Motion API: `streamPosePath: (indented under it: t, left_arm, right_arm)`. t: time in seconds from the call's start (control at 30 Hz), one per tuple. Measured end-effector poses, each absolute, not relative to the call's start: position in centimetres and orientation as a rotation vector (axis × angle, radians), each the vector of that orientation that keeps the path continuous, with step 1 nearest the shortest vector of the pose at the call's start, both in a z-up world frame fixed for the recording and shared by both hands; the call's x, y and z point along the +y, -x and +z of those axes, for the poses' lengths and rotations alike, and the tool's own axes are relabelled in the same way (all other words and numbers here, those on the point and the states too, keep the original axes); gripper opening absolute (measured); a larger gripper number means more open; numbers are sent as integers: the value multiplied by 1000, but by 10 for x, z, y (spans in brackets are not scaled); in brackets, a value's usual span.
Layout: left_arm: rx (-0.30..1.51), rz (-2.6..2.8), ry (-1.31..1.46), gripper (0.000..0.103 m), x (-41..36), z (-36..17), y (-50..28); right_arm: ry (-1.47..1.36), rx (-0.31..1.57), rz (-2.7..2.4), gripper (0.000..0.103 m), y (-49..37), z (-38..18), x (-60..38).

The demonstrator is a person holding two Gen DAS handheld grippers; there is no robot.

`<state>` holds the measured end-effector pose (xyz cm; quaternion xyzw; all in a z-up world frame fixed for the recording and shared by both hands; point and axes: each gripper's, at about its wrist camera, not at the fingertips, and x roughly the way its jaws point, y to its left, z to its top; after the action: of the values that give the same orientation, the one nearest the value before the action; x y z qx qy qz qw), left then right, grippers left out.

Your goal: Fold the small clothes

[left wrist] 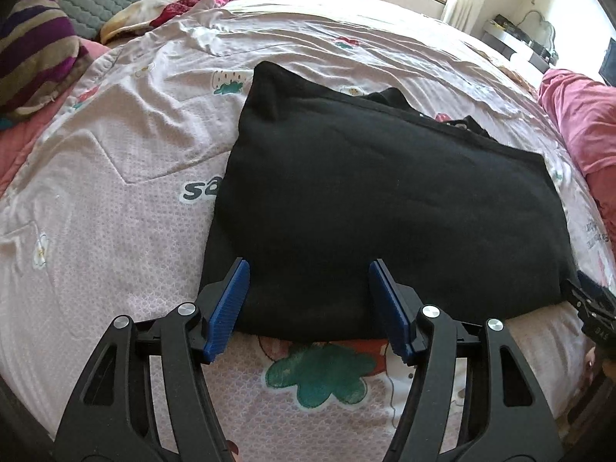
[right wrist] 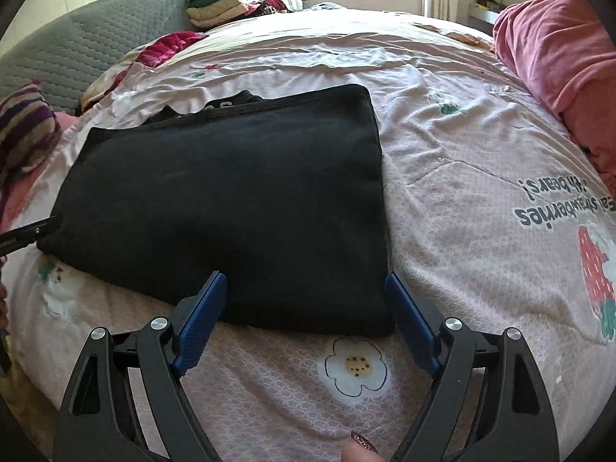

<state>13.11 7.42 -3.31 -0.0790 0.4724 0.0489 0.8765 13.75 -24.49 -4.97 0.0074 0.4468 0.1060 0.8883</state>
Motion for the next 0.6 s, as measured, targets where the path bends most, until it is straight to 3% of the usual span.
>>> streamPosePath:
  t: [0.6]
  left_arm:
    - [970, 98, 188, 62, 72, -21, -110]
  right_arm:
    - [-151, 898, 208, 84, -117, -27, -259]
